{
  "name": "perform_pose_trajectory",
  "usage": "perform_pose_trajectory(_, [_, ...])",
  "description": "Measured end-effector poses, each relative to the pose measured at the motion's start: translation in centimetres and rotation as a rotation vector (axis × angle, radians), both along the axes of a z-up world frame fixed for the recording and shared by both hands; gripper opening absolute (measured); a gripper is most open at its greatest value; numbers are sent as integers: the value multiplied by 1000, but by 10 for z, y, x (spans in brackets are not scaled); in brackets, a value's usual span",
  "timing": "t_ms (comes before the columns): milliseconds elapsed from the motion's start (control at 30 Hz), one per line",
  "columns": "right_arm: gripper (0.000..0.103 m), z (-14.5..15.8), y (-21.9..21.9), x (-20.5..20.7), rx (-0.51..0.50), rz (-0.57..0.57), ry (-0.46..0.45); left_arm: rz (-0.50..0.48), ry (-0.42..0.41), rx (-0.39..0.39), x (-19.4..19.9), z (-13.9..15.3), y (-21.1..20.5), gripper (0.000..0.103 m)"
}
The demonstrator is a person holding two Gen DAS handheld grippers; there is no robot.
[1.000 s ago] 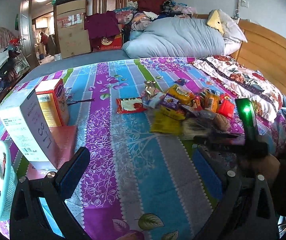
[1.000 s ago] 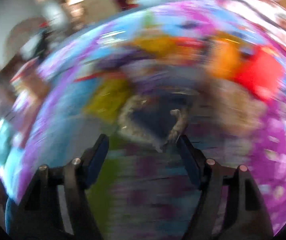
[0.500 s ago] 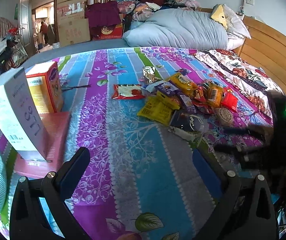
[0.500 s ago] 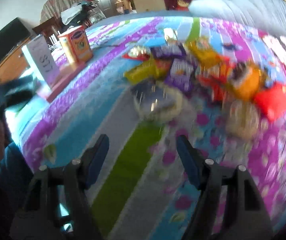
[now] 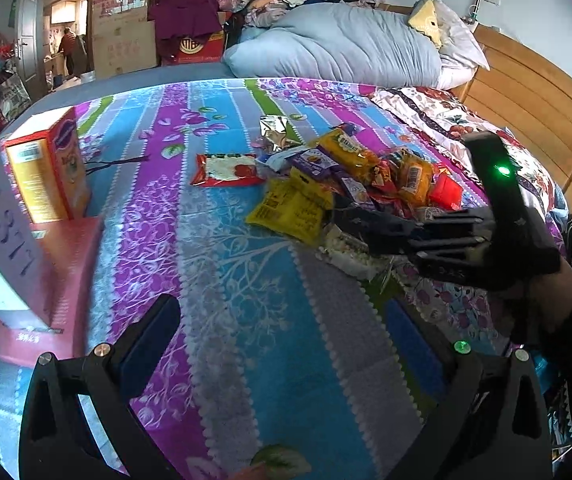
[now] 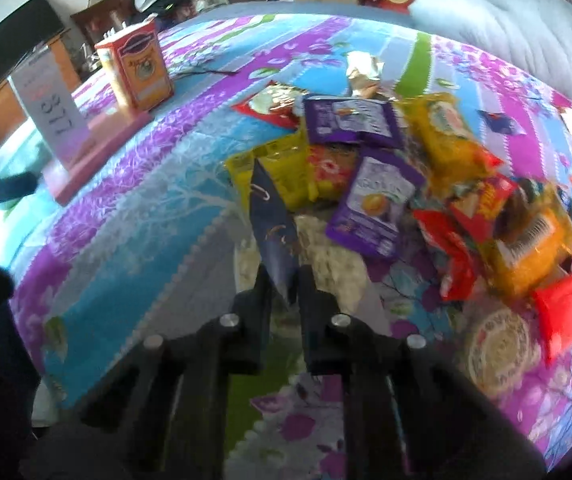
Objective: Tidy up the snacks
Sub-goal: 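Grasp the round white puffed-snack bag with left tool while right tool grasps navy 'Love' pack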
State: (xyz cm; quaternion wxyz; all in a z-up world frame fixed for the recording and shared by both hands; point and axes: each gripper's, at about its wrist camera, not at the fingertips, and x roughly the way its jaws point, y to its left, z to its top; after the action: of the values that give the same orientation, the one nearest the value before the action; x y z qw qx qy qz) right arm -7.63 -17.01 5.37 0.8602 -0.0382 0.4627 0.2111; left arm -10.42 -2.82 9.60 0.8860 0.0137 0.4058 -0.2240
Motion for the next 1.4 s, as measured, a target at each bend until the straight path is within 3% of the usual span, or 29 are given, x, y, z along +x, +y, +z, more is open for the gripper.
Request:
perform_pose_trajectory(100, [13,1,-14,-8,75,-39,17,-8,16,-6,7,-6,-9,103])
perform_pose_trajectory(233, [13,9,-42,-31,274,-139,51,-34,26,-14,6,-9,-20,103])
perform_pose_trajectory(367, [13,-4,-65,-61,289,-252,86,-103,15,-2,9,-18,-38,103])
perform_pose_trajectory(500, [18,-23,-78,-71,221,-313,139,-168,23,47,17,-33,-62,103])
perform_pose_trajectory(567, [35,-17,-87,-76,184,-339,104,-176,25,59,19,-37,-67,103])
perform_pose_trajectory(833, [65,3,-94,-76,32,-339,-7,-161,28,54,23,-42,-67,103])
perform_pose_trajectory(1133, [64,-16,-62,-47,-22,-142,-23,-201,44,41,27,-48,-81,103])
perform_pose_trajectory(1200, [63,-21,-57,-44,-78,-131,-23,-214,45,36,29,-49,-86,103])
perform_pose_trajectory(1400, [60,-27,-55,-47,-89,-128,-46,-293,10,3,39,-45,-108,103])
